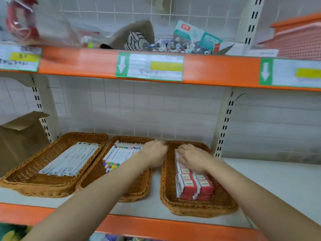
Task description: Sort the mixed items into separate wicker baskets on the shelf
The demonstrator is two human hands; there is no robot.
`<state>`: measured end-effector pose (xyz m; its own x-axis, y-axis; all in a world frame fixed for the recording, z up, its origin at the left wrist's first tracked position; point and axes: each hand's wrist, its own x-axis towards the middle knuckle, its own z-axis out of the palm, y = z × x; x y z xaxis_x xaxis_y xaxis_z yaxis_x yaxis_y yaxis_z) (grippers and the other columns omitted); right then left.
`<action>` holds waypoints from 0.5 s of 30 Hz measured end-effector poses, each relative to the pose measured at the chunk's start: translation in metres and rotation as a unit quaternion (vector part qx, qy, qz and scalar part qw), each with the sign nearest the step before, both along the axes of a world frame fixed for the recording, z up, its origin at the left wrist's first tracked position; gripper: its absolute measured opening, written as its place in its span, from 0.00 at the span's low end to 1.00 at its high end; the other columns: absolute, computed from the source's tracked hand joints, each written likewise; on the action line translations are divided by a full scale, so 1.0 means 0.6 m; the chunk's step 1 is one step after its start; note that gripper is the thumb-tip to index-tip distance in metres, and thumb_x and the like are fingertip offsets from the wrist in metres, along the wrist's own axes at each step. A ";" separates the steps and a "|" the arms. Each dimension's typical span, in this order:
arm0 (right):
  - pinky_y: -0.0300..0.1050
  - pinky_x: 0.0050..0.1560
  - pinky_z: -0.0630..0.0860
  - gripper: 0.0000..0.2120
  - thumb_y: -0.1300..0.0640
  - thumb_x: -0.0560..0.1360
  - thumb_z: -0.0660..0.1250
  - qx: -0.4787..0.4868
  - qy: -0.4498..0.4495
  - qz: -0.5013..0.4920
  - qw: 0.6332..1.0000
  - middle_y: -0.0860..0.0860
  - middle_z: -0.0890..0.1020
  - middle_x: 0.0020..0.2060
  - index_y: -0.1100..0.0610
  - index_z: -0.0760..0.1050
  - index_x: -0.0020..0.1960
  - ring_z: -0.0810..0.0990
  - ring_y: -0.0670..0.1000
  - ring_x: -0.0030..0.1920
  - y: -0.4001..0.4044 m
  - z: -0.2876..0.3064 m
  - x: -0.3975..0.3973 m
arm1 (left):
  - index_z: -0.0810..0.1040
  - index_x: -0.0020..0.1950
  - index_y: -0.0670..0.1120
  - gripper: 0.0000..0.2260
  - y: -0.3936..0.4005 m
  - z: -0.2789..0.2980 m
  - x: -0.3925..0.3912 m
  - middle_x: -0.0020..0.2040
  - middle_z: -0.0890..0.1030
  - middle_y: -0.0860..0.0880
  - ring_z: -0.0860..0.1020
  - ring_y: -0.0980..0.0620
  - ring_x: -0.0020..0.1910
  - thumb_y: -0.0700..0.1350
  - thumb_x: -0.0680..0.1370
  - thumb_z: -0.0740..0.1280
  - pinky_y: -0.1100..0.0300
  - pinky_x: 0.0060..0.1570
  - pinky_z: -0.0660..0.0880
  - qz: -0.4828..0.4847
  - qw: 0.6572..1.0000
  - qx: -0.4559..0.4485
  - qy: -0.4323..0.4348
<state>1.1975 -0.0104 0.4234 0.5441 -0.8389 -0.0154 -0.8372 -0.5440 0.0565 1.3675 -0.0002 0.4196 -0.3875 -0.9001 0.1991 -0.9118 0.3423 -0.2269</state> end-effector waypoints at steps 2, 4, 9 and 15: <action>0.46 0.71 0.61 0.23 0.51 0.83 0.52 0.019 -0.025 -0.028 0.999 0.56 0.64 0.73 0.59 0.60 0.75 0.62 0.55 0.72 -0.009 -0.002 -0.043 | 0.75 0.61 0.41 0.14 -0.008 -0.004 -0.035 0.62 0.74 0.42 0.73 0.42 0.62 0.44 0.80 0.58 0.52 0.60 0.72 0.009 1.000 0.010 0.026; 0.46 0.69 0.64 0.21 0.52 0.83 0.52 0.041 -0.058 -0.060 0.996 0.57 0.68 0.70 0.60 0.64 0.73 0.66 0.55 0.69 -0.022 -0.008 -0.074 | 0.75 0.62 0.41 0.14 -0.016 -0.012 -0.062 0.61 0.74 0.42 0.73 0.43 0.62 0.45 0.80 0.58 0.53 0.59 0.71 0.026 0.996 0.028 0.076; 0.43 0.51 0.72 0.13 0.54 0.82 0.56 0.116 -0.186 -0.101 0.971 0.55 0.79 0.56 0.61 0.75 0.56 0.78 0.54 0.56 -0.032 -0.016 -0.096 | 0.70 0.64 0.35 0.14 -0.029 -0.026 -0.113 0.65 0.71 0.38 0.69 0.42 0.65 0.41 0.82 0.55 0.56 0.61 0.65 0.120 0.950 0.130 0.256; 0.41 0.39 0.73 0.09 0.60 0.80 0.56 0.232 -0.318 -0.220 0.892 0.54 0.81 0.46 0.60 0.72 0.56 0.78 0.49 0.39 -0.076 -0.051 -0.079 | 0.57 0.75 0.38 0.22 -0.032 -0.037 -0.148 0.65 0.74 0.41 0.77 0.47 0.58 0.45 0.83 0.55 0.58 0.52 0.74 0.226 0.753 0.248 0.567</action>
<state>1.1499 -0.0559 0.3927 0.1850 -0.9574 -0.2218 -0.7578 0.0047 -0.6524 1.2789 -0.0195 0.3974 0.1456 -0.9615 -0.2332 -0.4725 -0.2747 0.8375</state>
